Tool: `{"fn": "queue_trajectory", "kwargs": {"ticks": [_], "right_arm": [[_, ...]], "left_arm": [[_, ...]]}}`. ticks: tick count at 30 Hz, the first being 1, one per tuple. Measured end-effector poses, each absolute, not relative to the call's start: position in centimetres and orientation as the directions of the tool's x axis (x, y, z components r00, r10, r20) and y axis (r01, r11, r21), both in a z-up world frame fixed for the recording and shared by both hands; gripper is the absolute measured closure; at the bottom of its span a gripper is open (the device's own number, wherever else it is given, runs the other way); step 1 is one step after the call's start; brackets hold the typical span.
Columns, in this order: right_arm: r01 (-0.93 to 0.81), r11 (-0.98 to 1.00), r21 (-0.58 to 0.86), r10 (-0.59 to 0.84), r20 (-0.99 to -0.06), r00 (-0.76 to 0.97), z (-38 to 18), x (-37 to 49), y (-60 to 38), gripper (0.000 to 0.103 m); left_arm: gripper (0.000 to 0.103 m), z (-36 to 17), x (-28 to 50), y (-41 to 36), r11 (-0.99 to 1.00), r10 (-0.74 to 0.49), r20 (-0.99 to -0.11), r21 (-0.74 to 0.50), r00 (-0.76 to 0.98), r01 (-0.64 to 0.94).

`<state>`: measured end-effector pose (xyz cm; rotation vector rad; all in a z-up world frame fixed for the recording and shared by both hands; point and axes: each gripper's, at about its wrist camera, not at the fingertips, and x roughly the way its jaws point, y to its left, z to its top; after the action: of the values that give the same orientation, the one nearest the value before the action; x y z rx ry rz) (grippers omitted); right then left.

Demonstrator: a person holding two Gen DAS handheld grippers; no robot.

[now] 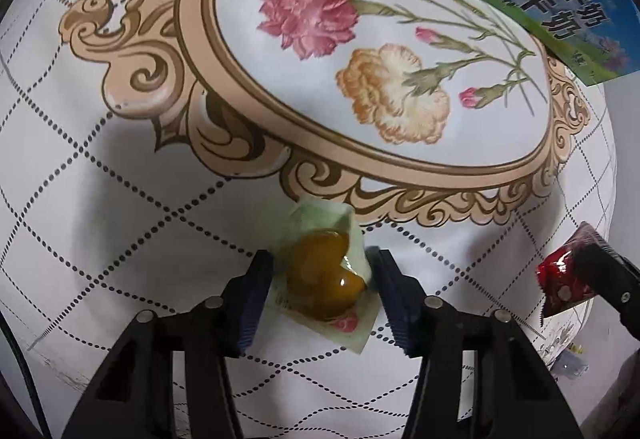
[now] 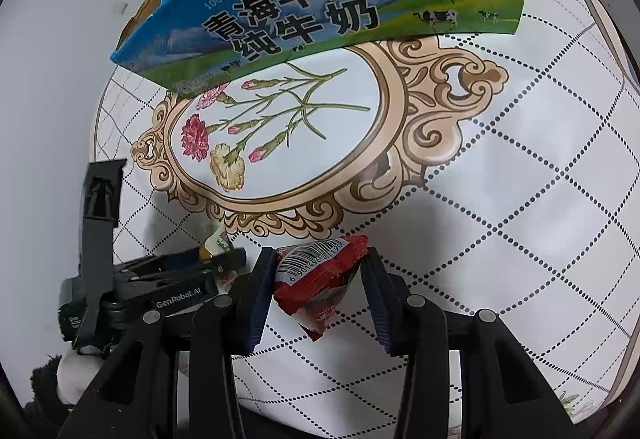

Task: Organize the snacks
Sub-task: 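Carry the orange candy and red triangle pack up over the cardboard box, then lower both items into the box and open both grippers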

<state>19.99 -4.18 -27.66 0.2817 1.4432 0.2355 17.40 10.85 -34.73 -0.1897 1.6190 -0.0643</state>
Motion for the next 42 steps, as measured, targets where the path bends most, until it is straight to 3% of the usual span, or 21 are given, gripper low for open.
{"fn": "queue_trajectory", "kwargs": {"ticks": [2, 10, 16, 26, 34, 42], "right_arm": [[0.013, 0.944, 0.329, 0.326, -0.938, 0.118, -27.6, 19.9, -4.2, 0.057], [0.017, 0.939, 0.344, 0.337, -0.927, 0.164, -25.7, 20.4, -5.2, 0.057], [0.014, 0.925, 0.379, 0.368, -0.906, 0.212, -22.9, 21.4, -6.1, 0.057], [-0.072, 0.921, 0.383, 0.377, -0.828, 0.414, -12.6, 28.3, -7.2, 0.057], [-0.072, 0.965, 0.252, 0.257, -0.851, 0.459, -11.2, 39.2, -6.8, 0.057], [-0.081, 0.982, 0.171, 0.189, -0.914, 0.36, -16.0, 48.1, -4.7, 0.057]], "left_arm": [[0.064, -34.1, 17.5, 10.6, 0.983, -0.171, -0.985, -0.168, -0.035, -0.079], [0.064, -31.0, 18.0, 9.2, 0.98, -0.189, -0.982, -0.189, 0.011, -0.067], [0.064, -24.2, 19.6, 9.8, 0.955, -0.285, -0.954, -0.291, 0.091, -0.056], [0.064, -13.9, 28.1, 8.3, 0.935, -0.355, -0.891, -0.346, 0.282, 0.082], [0.063, -15.4, 39.3, 7.5, 0.96, -0.279, -0.92, -0.263, 0.276, 0.093], [0.061, -21.2, 47.8, 7.8, 0.975, -0.22, -0.961, -0.219, 0.168, 0.028]]}}
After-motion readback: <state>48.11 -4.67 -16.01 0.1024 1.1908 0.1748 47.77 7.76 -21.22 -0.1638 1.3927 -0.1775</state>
